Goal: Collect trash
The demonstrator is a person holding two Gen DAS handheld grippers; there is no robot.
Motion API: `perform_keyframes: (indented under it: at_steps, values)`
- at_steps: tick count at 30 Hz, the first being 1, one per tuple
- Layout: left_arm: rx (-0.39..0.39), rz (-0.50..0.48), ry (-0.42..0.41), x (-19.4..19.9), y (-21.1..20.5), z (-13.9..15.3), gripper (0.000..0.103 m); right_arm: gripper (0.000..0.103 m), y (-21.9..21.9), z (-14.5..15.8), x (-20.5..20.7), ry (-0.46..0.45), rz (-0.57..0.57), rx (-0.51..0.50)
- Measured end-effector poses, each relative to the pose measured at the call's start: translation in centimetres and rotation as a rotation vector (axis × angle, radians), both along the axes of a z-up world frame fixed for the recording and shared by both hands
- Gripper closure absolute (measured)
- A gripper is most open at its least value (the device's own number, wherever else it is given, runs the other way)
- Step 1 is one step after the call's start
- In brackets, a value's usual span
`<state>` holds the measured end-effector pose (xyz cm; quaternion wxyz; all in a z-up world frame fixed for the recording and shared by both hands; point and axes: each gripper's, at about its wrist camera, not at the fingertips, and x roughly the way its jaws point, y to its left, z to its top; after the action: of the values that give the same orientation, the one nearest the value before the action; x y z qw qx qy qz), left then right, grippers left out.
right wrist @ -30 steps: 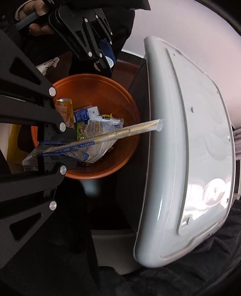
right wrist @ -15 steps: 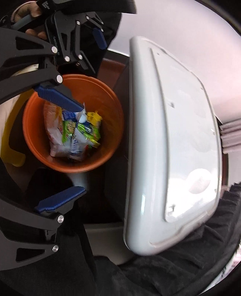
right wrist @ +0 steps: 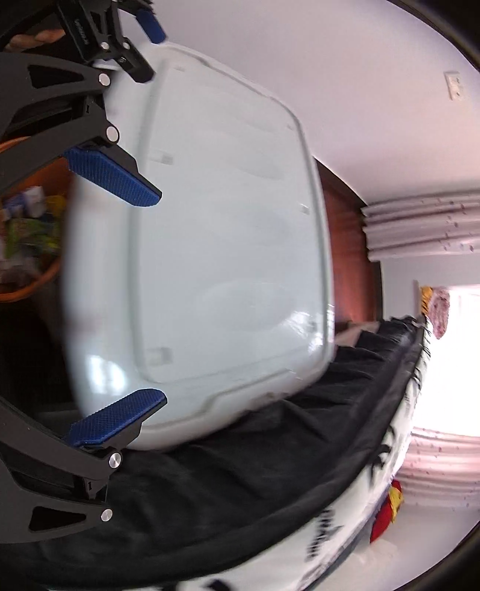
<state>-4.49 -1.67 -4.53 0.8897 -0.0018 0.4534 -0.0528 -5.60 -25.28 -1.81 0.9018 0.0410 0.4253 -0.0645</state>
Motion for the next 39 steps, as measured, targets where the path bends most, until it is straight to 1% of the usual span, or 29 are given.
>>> perform_keyframes:
  at_steps: [3,7,9,11,13,19,22,26,29,39]
  values:
    - [-0.004,0.022,-0.011,2.0,0.2,-0.1,0.007,0.005,0.1,0.3,2.0,-0.034,-0.037,-0.010]
    - [-0.014,0.039,0.007,3.3,0.2,-0.8,0.007,0.005,0.6,-1.1,2.8,-0.028,-0.062,-0.033]
    - [-0.015,0.043,0.020,3.7,0.3,-1.6,0.007,0.005,0.7,-1.7,3.1,-0.011,-0.063,-0.024]
    - [-0.012,0.046,0.038,3.9,0.2,-2.2,0.007,0.005,0.8,-2.1,3.3,0.003,-0.060,-0.015]
    - [-0.004,0.047,0.042,4.0,0.1,-2.4,0.007,0.005,1.0,-2.4,3.4,0.012,-0.063,-0.031]
    - [0.022,0.028,0.017,3.8,-0.5,-2.2,0.007,0.005,1.6,-3.1,3.4,0.040,-0.051,-0.045]
    - [0.030,0.021,0.016,4.0,-0.6,-2.2,0.007,0.005,1.7,-3.1,3.3,0.035,-0.046,-0.055]
    - [0.020,0.024,0.019,4.0,-0.4,-2.3,0.007,0.005,1.6,-3.1,3.3,0.033,-0.046,-0.067]
    - [0.011,0.029,0.023,4.0,-0.3,-2.3,0.007,0.005,1.4,-3.1,3.2,0.033,-0.055,-0.053]
    - [0.023,0.034,0.020,4.0,-0.4,-2.3,0.007,0.005,1.6,-3.0,3.1,0.029,-0.047,-0.080]
